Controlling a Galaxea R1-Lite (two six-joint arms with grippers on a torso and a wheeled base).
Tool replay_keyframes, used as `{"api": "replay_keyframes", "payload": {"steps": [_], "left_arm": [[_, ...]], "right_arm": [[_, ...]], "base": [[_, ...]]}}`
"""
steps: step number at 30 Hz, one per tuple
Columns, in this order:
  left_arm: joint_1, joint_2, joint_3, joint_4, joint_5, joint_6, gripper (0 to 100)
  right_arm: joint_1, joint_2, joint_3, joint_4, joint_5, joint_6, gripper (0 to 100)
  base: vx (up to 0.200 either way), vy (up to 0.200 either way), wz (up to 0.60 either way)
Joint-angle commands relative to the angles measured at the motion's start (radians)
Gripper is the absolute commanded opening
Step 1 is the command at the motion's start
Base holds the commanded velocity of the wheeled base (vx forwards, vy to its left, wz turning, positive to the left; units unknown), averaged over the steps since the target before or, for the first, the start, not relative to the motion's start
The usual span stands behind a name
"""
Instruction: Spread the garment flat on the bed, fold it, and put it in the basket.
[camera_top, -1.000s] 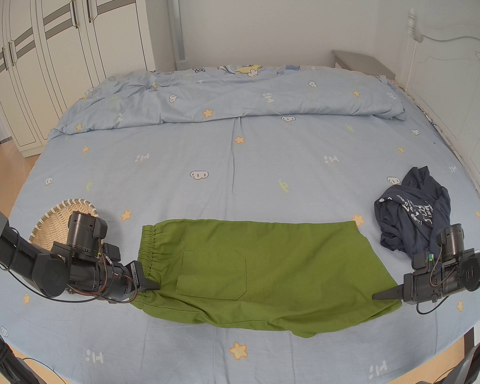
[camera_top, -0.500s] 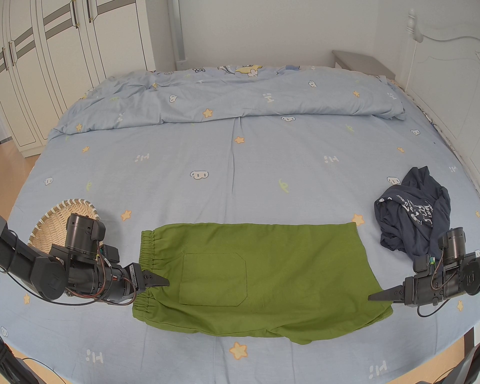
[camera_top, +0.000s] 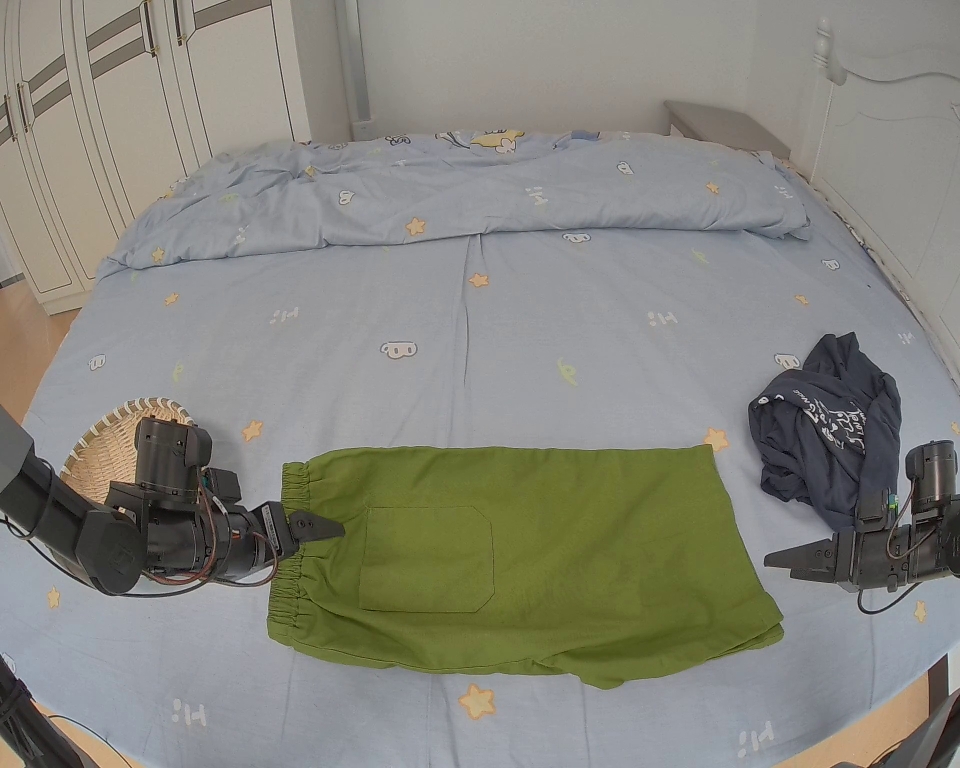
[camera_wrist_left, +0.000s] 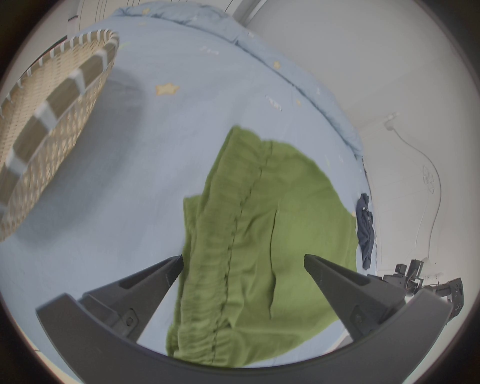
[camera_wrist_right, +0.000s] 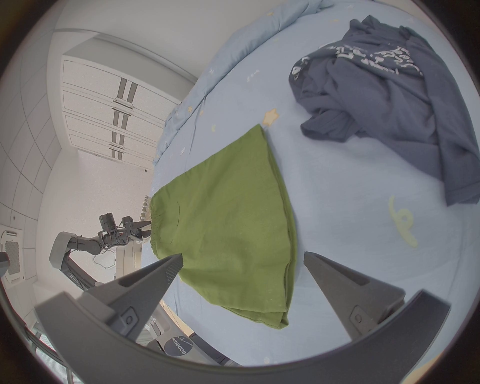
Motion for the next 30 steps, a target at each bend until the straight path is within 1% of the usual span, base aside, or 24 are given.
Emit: {"api": "replay_keyframes", "payload": {"steps": [1, 4, 10, 17, 26, 30], "left_arm": [[0.035, 0.058, -0.041, -0.038, 0.009, 0.001, 100], [0.043, 0.063, -0.06, -0.036, 0.009, 0.0, 100], [0.043, 0.086, -0.06, -0.038, 0.009, 0.0, 100], [0.02, 0.104, -0.033, -0.036, 0.009, 0.001, 100], [-0.008, 0.119, -0.024, -0.038, 0.007, 0.0, 100], [-0.037, 0.121, -0.018, -0.036, 0.006, -0.003, 100]], "right_arm": [[-0.062, -0.034, 0.007, -0.006, 0.002, 0.003, 100], [-0.094, -0.066, 0.022, -0.003, 0.008, 0.003, 100], [-0.088, -0.102, -0.01, -0.003, 0.011, 0.004, 100], [-0.085, -0.088, -0.071, -0.003, 0.011, 0.003, 100], [-0.093, -0.097, -0.076, -0.003, 0.011, 0.003, 100], [-0.09, -0.097, -0.074, -0.003, 0.011, 0.003, 100]], "base": [[0.0, 0.0, 0.0], [0.0, 0.0, 0.0], [0.0, 0.0, 0.0], [0.0, 0.0, 0.0], [0.0, 0.0, 0.0], [0.0, 0.0, 0.0]]}}
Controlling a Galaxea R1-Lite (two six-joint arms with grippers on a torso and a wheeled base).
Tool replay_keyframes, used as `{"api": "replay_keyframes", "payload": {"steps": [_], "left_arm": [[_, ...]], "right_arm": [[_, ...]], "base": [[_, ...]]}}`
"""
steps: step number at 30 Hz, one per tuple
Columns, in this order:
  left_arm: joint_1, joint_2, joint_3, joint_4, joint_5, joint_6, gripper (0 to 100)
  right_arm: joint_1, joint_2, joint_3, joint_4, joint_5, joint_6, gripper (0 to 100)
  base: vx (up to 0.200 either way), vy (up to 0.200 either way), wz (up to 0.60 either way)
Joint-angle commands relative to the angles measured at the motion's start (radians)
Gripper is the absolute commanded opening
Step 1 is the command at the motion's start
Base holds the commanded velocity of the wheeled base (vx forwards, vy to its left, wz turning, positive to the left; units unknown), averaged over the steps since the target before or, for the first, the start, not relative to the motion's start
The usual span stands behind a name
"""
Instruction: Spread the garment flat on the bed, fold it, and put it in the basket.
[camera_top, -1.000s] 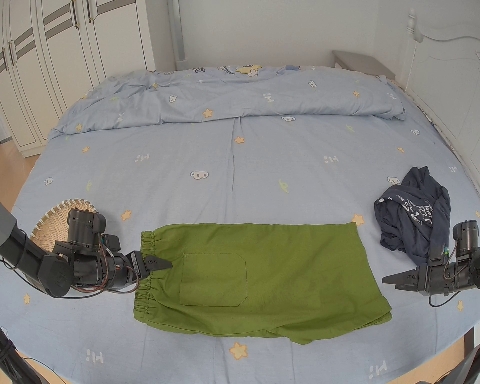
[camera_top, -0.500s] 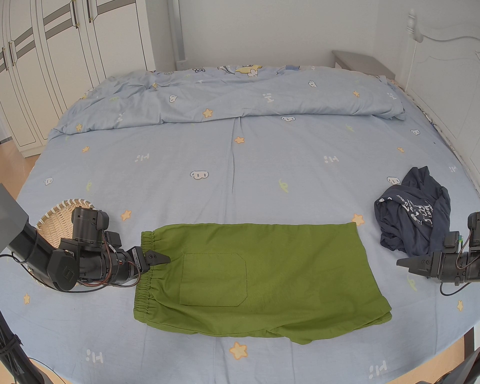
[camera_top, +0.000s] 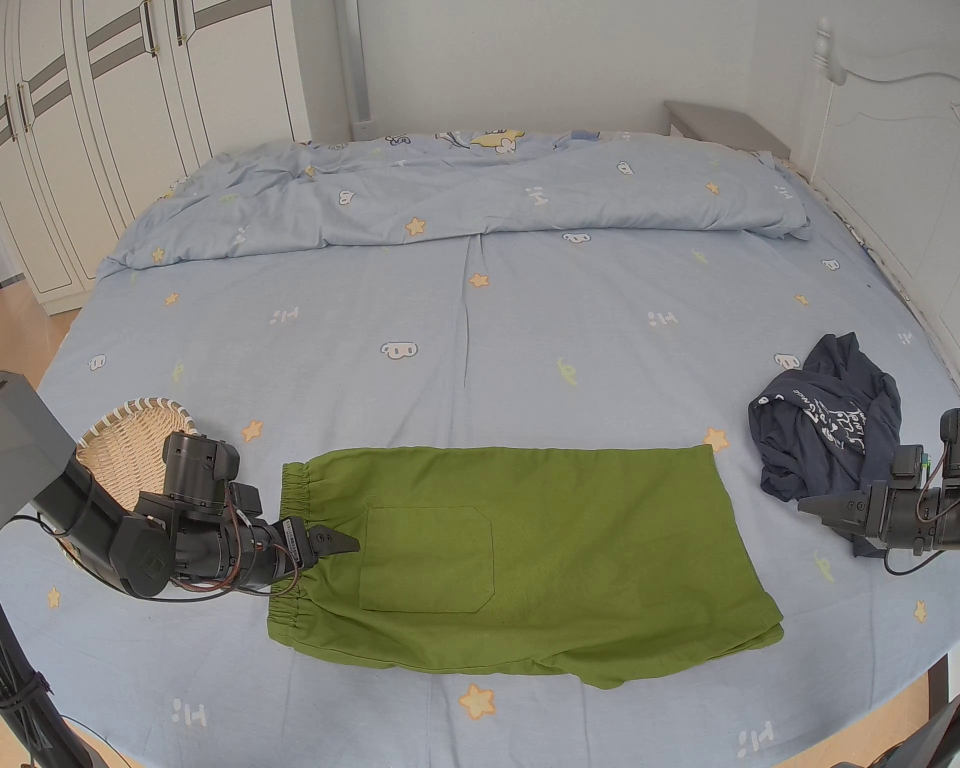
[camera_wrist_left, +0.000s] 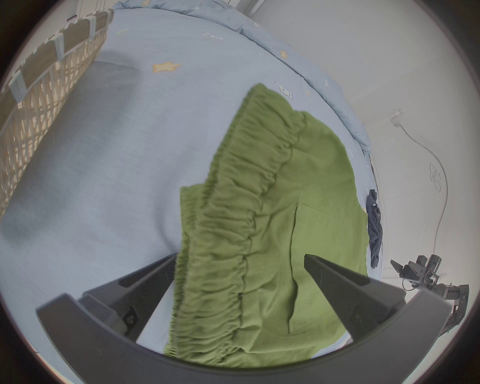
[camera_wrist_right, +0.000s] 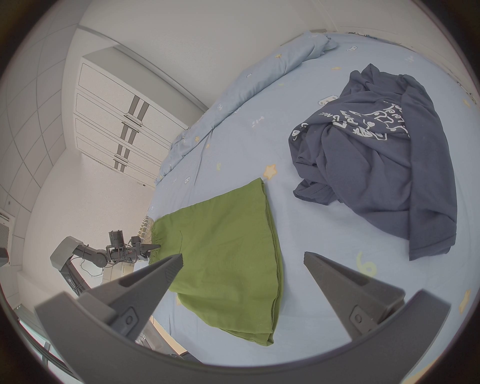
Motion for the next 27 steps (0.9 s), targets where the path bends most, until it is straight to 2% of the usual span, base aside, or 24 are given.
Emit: {"api": "replay_keyframes", "payload": {"steps": [1, 5, 6, 20, 23, 27], "left_arm": [[-0.021, 0.007, 0.008, 0.001, -0.003, -0.004, 100], [-0.03, 0.006, 0.011, 0.0, -0.003, -0.007, 100], [-0.03, 0.006, 0.011, 0.001, -0.003, -0.007, 0], [-0.015, 0.007, 0.011, 0.004, -0.006, 0.001, 0], [0.039, -0.005, 0.006, 0.023, -0.008, 0.029, 0], [0.134, -0.05, -0.028, 0.158, -0.032, 0.161, 0]], "right_arm": [[0.002, 0.0, 0.0, -0.001, 0.0, 0.0, 100], [-0.001, -0.002, 0.0, -0.001, 0.0, 0.001, 100], [-0.001, -0.002, 0.0, -0.001, 0.0, 0.001, 100], [0.002, -0.002, 0.002, 0.001, 0.0, 0.001, 100], [0.004, -0.002, 0.002, 0.001, 0.0, 0.001, 100], [0.004, -0.002, 0.002, 0.001, 0.0, 0.001, 100]], "base": [[0.0, 0.0, 0.0], [0.0, 0.0, 0.0], [0.0, 0.0, 0.0], [0.0, 0.0, 0.0], [0.0, 0.0, 0.0], [0.0, 0.0, 0.0]]}}
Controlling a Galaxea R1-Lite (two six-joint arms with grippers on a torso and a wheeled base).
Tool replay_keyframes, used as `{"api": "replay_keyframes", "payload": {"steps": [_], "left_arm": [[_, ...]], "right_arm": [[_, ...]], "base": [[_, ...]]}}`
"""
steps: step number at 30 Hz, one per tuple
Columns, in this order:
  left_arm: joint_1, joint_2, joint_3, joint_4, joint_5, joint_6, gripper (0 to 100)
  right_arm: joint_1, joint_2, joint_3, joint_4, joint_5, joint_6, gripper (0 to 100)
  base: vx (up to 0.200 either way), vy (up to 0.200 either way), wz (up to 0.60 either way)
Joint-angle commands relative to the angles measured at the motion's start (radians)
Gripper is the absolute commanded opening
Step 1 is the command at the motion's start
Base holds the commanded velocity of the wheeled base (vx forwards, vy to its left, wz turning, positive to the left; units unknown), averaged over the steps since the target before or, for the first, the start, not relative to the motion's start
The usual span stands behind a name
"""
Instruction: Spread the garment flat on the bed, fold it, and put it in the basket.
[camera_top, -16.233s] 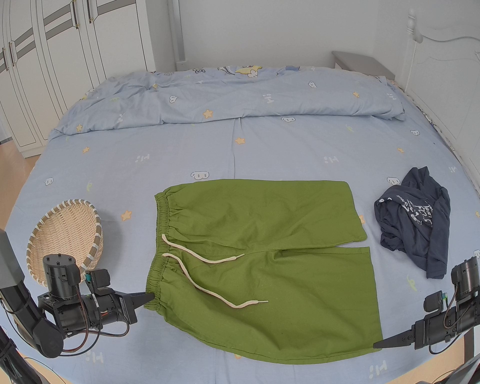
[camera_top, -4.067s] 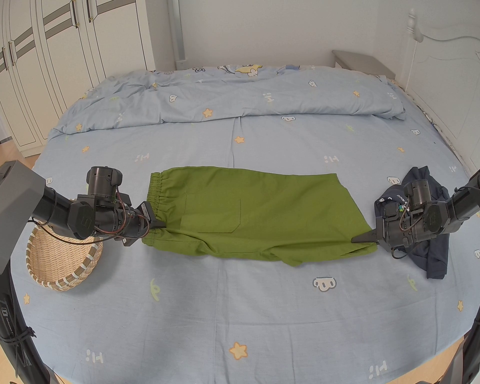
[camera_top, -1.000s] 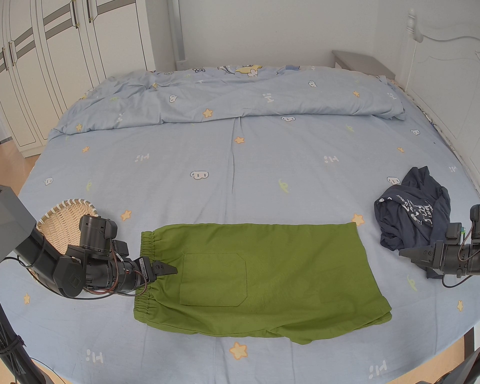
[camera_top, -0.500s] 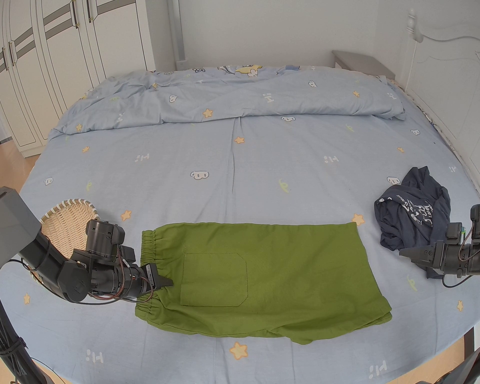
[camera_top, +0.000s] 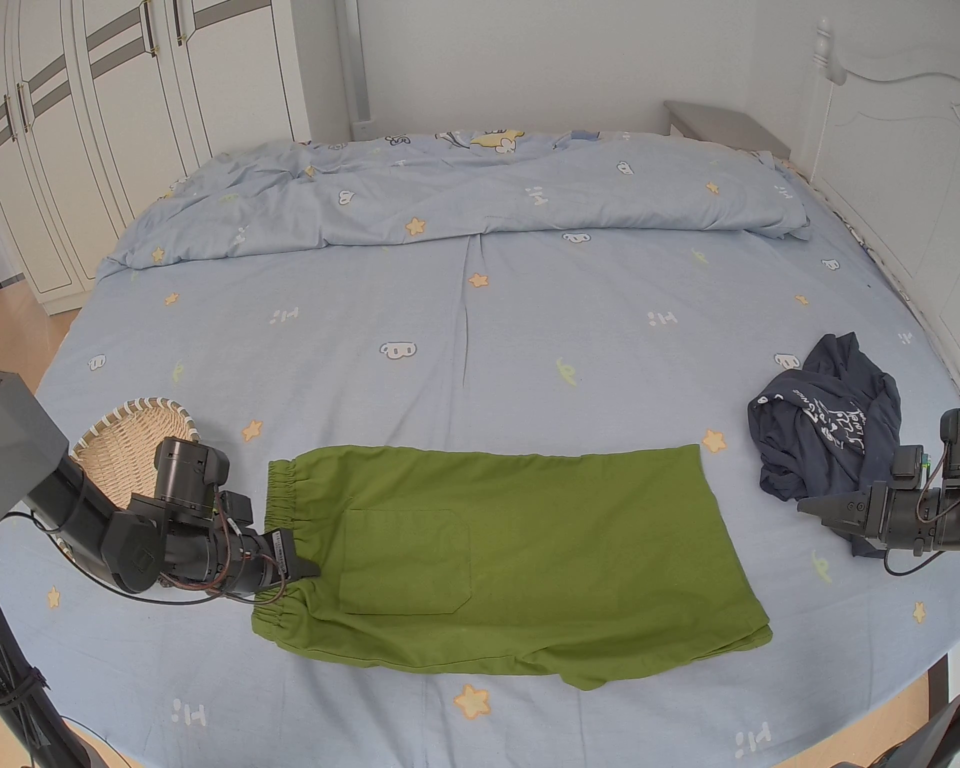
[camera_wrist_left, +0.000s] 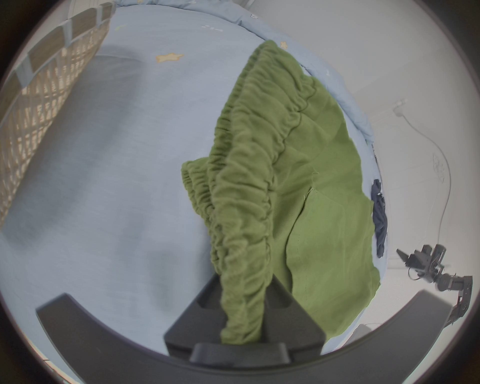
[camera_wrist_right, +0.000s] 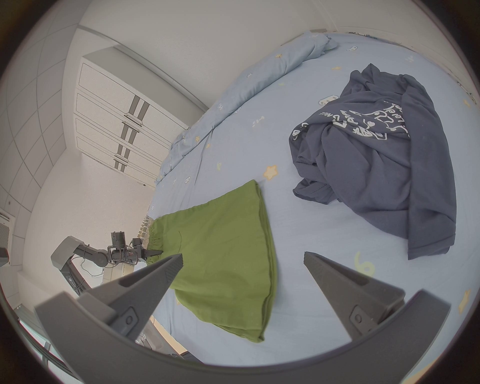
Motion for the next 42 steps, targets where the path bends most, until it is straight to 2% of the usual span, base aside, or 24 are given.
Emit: {"api": "replay_keyframes", "payload": {"steps": [1, 5, 14, 17, 23, 24, 30, 33, 36, 42], "left_arm": [[0.109, -0.055, -0.046, 0.123, -0.034, 0.091, 0], [0.169, -0.094, -0.115, 0.245, -0.083, 0.107, 0], [0.157, -0.127, -0.148, 0.3, -0.083, 0.107, 0], [0.12, -0.148, -0.171, 0.327, -0.083, 0.105, 0], [0.034, -0.185, -0.252, 0.472, -0.084, 0.079, 0], [0.0, -0.194, -0.283, 0.507, -0.084, 0.045, 0], [-0.09, -0.203, -0.404, 0.557, -0.075, -0.073, 0], [-0.123, -0.205, -0.447, 0.594, -0.074, -0.094, 0], [-0.189, -0.203, -0.52, 0.668, -0.049, -0.111, 0], [-0.291, -0.197, -0.566, 0.663, 0.043, -0.149, 0]], "right_arm": [[0.001, 0.002, 0.0, 0.0, 0.0, 0.0, 100], [0.001, 0.001, 0.001, 0.0, 0.0, 0.0, 100], [0.004, -0.013, 0.007, 0.0, 0.0, 0.003, 100], [0.004, -0.021, 0.006, 0.001, 0.0, 0.003, 100], [0.002, -0.022, 0.007, 0.001, 0.0, 0.003, 100], [0.004, -0.021, 0.007, 0.001, 0.0, 0.003, 100], [0.005, -0.024, 0.009, 0.001, 0.0, 0.003, 100], [0.004, -0.025, 0.009, 0.001, 0.0, 0.003, 100], [0.004, -0.029, 0.009, 0.003, 0.0, 0.003, 100], [0.004, -0.038, 0.009, 0.003, 0.0, 0.003, 100]], "base": [[0.0, 0.0, 0.0], [0.0, 0.0, 0.0], [0.0, 0.0, 0.0], [0.0, 0.0, 0.0], [0.0, 0.0, 0.0], [0.0, 0.0, 0.0], [0.0, 0.0, 0.0], [0.0, 0.0, 0.0], [0.0, 0.0, 0.0], [0.0, 0.0, 0.0]]}}
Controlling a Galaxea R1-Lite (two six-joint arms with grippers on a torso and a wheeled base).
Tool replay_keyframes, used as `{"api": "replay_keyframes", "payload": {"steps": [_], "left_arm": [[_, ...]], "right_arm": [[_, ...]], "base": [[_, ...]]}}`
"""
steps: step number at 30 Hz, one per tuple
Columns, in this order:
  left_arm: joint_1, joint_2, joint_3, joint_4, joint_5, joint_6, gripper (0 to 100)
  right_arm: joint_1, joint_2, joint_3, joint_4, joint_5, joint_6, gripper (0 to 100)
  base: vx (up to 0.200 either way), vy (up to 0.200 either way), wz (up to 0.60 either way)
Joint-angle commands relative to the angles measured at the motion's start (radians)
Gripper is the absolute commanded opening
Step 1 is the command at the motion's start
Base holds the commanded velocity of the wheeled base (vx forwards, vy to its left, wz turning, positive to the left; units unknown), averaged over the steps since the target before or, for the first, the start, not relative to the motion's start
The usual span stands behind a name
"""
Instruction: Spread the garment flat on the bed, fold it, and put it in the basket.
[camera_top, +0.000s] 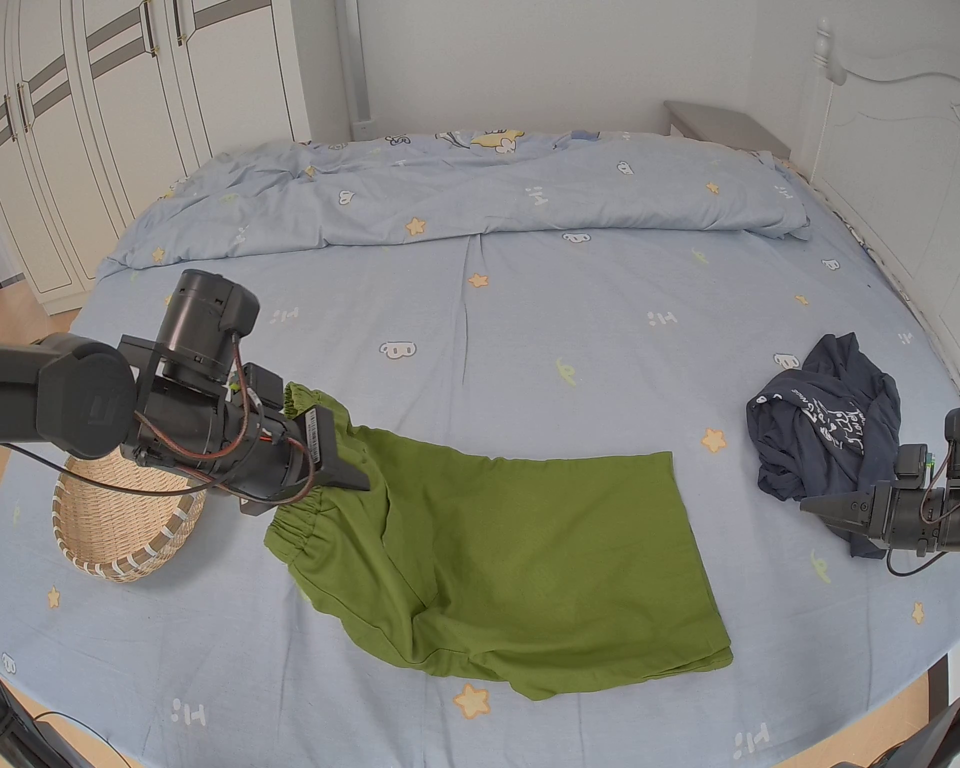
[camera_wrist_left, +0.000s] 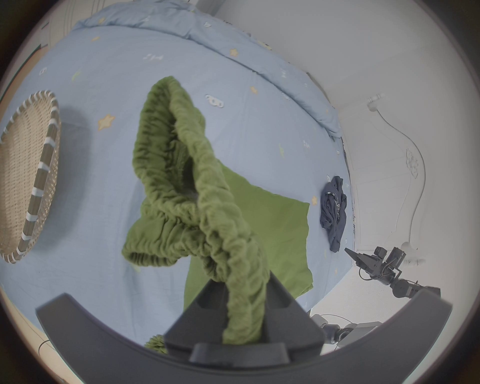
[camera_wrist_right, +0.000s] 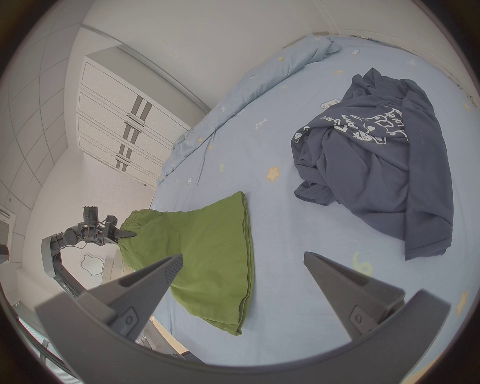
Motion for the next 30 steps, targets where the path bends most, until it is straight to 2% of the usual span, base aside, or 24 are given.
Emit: {"api": "replay_keyframes", "payload": {"steps": [1, 11, 25, 30], "left_arm": [[-0.093, 0.006, -0.047, 0.0, 0.055, -0.015, 0], [-0.258, 0.086, -0.112, -0.001, 0.073, -0.007, 0], [-0.373, 0.177, -0.21, -0.055, 0.075, -0.009, 0], [-0.386, 0.192, -0.24, -0.057, 0.076, -0.01, 0]], "right_arm": [[0.0, -0.005, 0.0, 0.0, 0.0, 0.0, 100], [0.0, -0.01, 0.001, 0.0, 0.0, 0.0, 100], [-0.001, -0.016, 0.0, 0.0, 0.0, 0.0, 100], [-0.001, -0.016, 0.0, 0.0, 0.0, 0.0, 100]], "base": [[0.0, 0.0, 0.0], [0.0, 0.0, 0.0], [0.0, 0.0, 0.0], [0.0, 0.0, 0.0]]}}
